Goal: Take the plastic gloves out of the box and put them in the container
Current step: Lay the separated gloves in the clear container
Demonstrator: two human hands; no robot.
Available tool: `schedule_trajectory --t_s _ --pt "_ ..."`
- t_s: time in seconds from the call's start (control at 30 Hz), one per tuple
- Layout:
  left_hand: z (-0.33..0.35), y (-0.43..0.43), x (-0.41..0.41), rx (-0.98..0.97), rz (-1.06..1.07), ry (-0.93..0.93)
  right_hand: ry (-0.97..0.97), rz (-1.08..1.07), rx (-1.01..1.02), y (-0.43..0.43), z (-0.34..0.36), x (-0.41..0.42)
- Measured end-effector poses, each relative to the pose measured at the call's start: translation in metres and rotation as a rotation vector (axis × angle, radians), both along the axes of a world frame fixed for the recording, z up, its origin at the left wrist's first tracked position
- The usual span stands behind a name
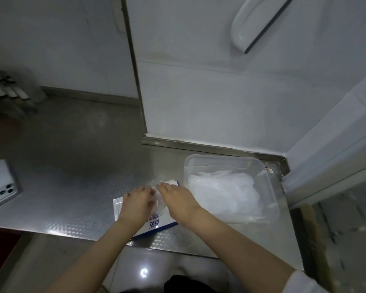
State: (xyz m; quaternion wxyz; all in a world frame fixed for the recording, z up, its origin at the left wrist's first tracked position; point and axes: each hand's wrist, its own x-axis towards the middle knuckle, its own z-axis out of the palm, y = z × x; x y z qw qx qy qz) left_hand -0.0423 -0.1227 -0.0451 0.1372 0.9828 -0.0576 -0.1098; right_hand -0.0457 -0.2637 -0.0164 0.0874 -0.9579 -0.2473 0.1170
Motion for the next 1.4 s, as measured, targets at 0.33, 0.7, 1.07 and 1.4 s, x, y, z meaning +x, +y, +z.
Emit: schedule_trajectory --t_s 0.33,0.7,1.07,1.4 --pt "0.008 0.010 -0.001 -0.086 0.144 -0.049 -0.010 0.005 -0.238 0.009 -0.010 0.006" --pt "0.008 0.018 0.008 -0.201 0.216 0.164 -0.021 -0.160 -0.193 -0.005 -0.007 0.016" --pt "0.016 0.008 0.003 -0.525 0.193 0.014 0.016 -0.117 0.273 -0.009 -0.004 -0.001" --pt "0.009 0.007 -0.008 -0.680 0.239 0.019 0.128 -0.265 0.332 0.010 -0.009 -0.001"
